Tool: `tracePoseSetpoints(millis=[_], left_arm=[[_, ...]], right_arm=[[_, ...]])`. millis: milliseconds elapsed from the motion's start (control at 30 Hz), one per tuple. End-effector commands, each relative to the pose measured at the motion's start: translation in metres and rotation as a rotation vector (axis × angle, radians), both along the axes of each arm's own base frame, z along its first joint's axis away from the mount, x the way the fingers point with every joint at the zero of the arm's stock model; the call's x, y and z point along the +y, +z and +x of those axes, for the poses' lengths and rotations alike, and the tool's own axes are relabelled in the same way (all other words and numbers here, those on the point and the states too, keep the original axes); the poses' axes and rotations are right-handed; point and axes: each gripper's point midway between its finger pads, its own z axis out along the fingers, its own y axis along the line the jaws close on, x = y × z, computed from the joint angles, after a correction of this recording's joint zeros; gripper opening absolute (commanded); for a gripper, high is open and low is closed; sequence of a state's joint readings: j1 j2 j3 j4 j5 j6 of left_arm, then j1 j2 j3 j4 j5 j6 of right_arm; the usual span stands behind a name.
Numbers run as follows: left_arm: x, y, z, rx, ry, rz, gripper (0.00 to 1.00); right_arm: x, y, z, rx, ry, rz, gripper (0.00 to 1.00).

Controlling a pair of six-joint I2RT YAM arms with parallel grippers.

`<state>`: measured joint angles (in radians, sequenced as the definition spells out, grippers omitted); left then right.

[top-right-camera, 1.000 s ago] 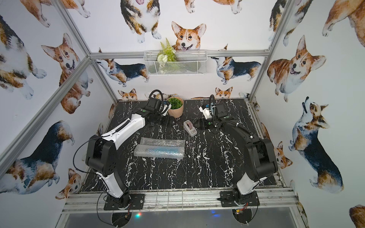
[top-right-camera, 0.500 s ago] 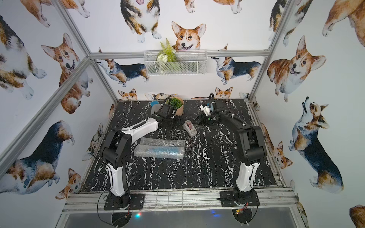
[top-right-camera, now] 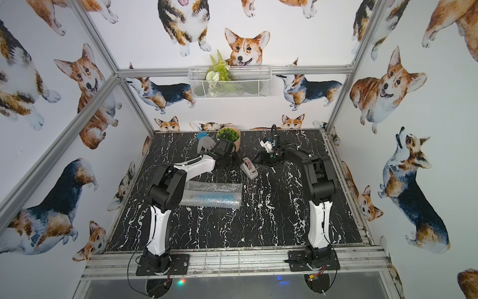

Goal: Wrap wine bottles in bubble wrap
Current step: Adjust the Tape Cutter at the center of the board.

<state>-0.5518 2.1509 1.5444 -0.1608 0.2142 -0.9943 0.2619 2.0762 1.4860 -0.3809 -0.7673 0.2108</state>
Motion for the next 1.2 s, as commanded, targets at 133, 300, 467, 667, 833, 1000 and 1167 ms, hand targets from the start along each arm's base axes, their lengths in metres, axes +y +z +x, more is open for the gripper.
tracePoseSetpoints(millis=[133, 300, 467, 667, 833, 1000, 1167], left_arm=[[-0.002, -0.009, 0.007, 0.015, 0.017, -0.01, 0.34], [0.005, -0.017, 0.006, 0.032, 0.019, 0.003, 0.31], [0.002, -0.018, 0.007, 0.034, -0.003, -0.006, 0.28], [-0.002, -0.023, 0.005, 0.046, -0.025, -0.017, 0.28], [-0.003, -0.026, 0.004, 0.055, -0.042, -0.014, 0.28], [-0.003, -0.027, 0.002, 0.058, -0.057, -0.003, 0.28], [-0.002, -0.028, 0.0, 0.061, -0.065, 0.001, 0.28]], right_arm=[[0.007, -0.011, -0.003, 0.063, 0.022, 0.036, 0.55], [0.012, -0.013, -0.004, 0.086, 0.04, 0.07, 0.53], [0.02, -0.013, -0.011, 0.113, 0.069, 0.104, 0.51], [0.027, -0.015, -0.018, 0.146, 0.105, 0.137, 0.5], [0.03, -0.018, -0.022, 0.177, 0.125, 0.161, 0.49], [0.034, -0.012, -0.021, 0.174, 0.123, 0.192, 0.49], [0.032, -0.004, -0.022, 0.165, 0.113, 0.186, 0.49]])
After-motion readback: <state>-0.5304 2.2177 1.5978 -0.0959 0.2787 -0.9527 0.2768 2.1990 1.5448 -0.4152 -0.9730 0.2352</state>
